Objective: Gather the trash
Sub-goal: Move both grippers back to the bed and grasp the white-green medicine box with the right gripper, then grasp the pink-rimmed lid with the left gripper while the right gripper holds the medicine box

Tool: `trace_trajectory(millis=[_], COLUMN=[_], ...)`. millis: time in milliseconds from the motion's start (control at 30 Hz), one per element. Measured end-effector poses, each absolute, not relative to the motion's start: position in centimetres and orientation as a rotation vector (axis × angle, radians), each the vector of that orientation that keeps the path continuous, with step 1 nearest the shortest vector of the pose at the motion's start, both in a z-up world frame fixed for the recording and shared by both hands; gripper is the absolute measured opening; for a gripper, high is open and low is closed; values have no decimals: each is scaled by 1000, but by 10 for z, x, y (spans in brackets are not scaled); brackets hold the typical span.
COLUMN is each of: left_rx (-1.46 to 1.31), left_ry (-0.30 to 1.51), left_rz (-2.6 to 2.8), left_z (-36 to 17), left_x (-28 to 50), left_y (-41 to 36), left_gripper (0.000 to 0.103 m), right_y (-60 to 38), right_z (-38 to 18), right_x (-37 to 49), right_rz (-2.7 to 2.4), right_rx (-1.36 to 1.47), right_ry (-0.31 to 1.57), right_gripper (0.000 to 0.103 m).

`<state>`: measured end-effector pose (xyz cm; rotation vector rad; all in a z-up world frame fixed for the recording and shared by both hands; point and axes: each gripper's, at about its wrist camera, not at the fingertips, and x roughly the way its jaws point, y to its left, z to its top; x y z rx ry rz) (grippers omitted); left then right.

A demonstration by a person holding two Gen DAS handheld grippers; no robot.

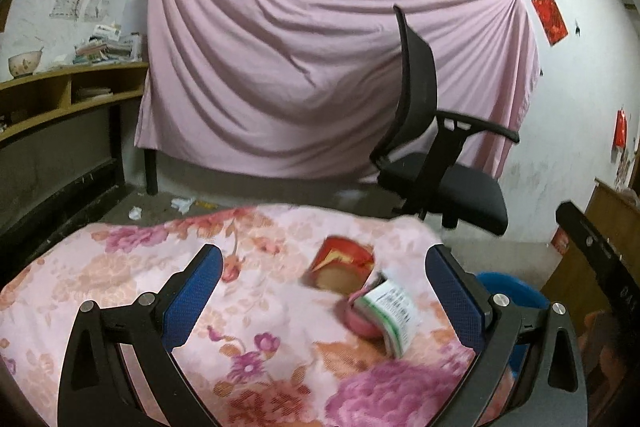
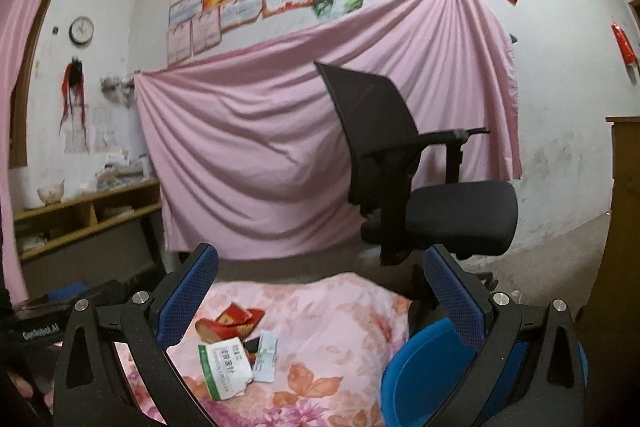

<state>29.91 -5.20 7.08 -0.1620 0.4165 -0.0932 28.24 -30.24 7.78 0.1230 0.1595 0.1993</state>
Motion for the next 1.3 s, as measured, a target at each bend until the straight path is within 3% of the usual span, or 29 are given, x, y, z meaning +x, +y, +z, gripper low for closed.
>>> trace_trajectory(millis=[233,400,567,833,933,1067,1100,1300], left_rx=[-126,-130,-102,-80,-83,-90,-90,-77], left_ry=[534,609,679,757,775,791,792,798], left_rz=[-36,2,14,-33,-52,-96,-105,-162], left_z=[44,29,18,3,0,-2,-2,-3], left_x=[317,326,334,341,341,344,344,347], left_y=[-40,-24,-14,-8,-9,-13,-14,-33], left_gripper=[99,99,94,87,86,85,83,81], right_y=[-283,-260,-231,-209,-203,-203,-205,-229], right_z=[62,42,19,4,-1,-2,-2,1], right_x=[305,323,333,338,342,342,342,344], right_rz=[248,337,455,508,517,528,536,521], right_rx=[90,42,-47,-93,-108,-108,-96,-6], right_ry=[320,486,644,739,781,784,782,780], right_gripper=[102,80,70,69,52,44,32,19])
